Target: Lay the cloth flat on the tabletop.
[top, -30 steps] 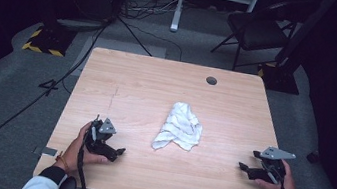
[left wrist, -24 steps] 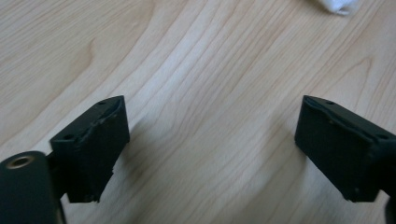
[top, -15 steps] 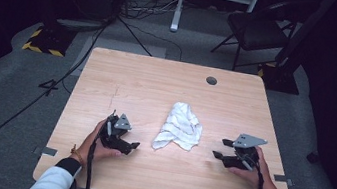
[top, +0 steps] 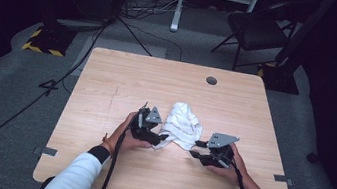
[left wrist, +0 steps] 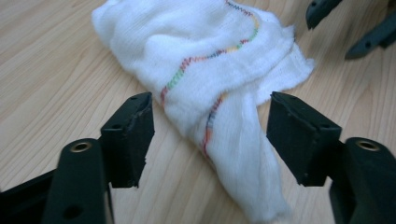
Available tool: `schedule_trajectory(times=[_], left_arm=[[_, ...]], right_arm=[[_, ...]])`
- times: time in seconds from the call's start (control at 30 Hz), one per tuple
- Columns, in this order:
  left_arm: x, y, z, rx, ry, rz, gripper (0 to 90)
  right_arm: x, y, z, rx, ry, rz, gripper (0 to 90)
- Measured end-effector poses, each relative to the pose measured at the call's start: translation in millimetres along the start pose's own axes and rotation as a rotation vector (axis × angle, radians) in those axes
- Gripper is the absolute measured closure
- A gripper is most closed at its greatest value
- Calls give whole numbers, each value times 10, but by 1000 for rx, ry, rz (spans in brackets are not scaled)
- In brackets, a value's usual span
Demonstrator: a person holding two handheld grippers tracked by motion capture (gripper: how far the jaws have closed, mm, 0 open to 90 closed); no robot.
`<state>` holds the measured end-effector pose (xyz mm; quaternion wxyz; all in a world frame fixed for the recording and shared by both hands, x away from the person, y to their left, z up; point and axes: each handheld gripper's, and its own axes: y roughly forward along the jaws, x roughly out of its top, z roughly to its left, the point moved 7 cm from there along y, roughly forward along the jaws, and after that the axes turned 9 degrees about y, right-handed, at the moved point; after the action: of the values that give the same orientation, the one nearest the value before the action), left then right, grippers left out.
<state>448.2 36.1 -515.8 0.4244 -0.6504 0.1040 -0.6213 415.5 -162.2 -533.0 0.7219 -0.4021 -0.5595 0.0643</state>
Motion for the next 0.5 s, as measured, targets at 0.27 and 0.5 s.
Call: schedule_trajectory(times=[0.27,0.5], left_arm=[[114,201,157,-14,21,-4,482],[68,264,221,-37,45,24,601]], right_arm=[[63,228,68,12,-17,27,562],[68,263,23,-8,3,26,674]])
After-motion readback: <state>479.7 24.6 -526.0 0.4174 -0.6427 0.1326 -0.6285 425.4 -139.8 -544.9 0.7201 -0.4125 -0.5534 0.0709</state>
